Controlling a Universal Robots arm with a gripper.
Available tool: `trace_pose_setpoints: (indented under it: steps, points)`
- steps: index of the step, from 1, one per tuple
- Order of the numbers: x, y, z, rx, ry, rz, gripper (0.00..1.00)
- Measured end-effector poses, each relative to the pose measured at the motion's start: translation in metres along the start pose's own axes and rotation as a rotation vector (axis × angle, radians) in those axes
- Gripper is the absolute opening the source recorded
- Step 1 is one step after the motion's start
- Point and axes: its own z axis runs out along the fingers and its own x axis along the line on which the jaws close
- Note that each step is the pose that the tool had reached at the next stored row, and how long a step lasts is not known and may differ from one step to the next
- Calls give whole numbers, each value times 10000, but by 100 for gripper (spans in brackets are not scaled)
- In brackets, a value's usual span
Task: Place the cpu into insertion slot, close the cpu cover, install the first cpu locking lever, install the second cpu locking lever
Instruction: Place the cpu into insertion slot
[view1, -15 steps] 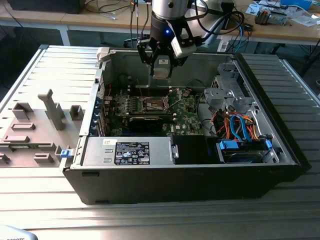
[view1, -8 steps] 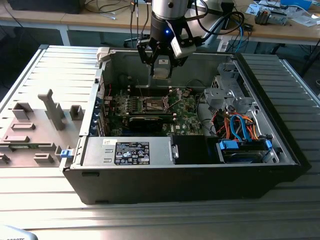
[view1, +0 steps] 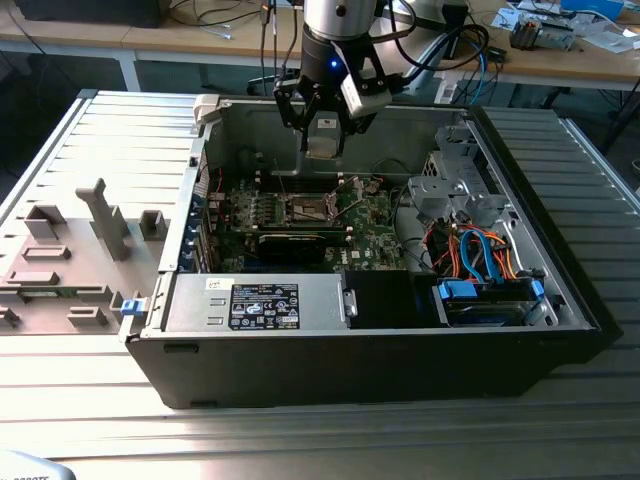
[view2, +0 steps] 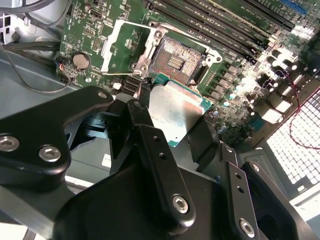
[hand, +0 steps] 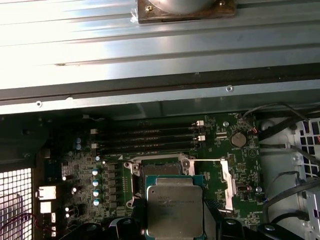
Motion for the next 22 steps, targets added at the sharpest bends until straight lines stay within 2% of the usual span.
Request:
trace_pose_setpoints:
  steps: [22]
  points:
    - [0,-2,22,89,-29,274,55]
